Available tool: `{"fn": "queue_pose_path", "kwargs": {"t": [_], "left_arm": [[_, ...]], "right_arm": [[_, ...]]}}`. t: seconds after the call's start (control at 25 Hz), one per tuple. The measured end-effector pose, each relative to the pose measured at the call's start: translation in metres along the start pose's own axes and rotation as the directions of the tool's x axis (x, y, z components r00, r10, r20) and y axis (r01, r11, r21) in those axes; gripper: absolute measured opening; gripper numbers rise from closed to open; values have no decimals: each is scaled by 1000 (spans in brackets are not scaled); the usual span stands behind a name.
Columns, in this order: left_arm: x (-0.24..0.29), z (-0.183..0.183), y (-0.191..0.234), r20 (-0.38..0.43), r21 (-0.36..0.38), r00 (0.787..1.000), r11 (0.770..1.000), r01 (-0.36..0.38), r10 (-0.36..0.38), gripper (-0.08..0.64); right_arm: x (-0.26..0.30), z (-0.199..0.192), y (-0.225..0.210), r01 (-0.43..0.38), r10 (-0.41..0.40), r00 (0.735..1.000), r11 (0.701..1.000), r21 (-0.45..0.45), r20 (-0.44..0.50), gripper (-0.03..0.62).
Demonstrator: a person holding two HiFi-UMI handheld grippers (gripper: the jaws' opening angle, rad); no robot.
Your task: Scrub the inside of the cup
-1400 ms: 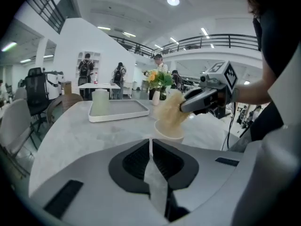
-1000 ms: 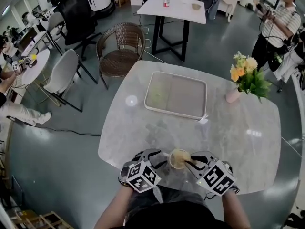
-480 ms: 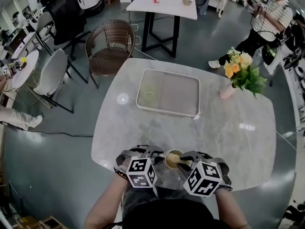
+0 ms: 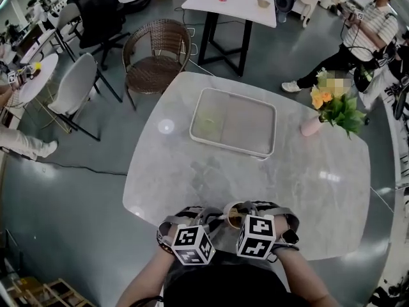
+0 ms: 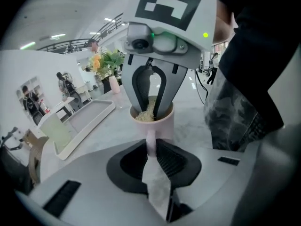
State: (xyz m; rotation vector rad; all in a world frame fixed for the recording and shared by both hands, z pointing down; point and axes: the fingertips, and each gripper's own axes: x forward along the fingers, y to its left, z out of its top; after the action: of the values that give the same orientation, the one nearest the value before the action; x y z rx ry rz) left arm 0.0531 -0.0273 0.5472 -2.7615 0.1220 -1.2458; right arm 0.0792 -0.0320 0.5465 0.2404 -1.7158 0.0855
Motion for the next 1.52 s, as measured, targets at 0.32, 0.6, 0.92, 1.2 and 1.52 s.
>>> {"fn": "queue_pose_path", "kwargs": {"t": [0.32, 0.6, 0.92, 1.2, 1.52], "left_arm": [[3, -4, 17, -39, -66, 990, 988, -136, 134, 66], [16, 11, 35, -17, 143, 996, 986, -82, 85, 66], [27, 25, 54, 57, 168, 998, 985, -36, 26, 119], [18, -30, 57, -43, 38, 997, 997, -66, 68, 185], [2, -14, 7, 112, -187, 993, 982, 1, 21, 382]], "right_arm": [[-20, 7, 27, -251, 238, 963, 963, 96, 128, 60], [-32, 14, 27, -188, 197, 977, 976, -107, 79, 60], [-4, 7, 23, -79, 85, 996, 968, -239, 12, 60], [-4, 17, 4, -32, 32, 998, 999, 15, 58, 60], [-3, 19, -5, -27, 17, 998, 986, 162, 62, 60]]}}
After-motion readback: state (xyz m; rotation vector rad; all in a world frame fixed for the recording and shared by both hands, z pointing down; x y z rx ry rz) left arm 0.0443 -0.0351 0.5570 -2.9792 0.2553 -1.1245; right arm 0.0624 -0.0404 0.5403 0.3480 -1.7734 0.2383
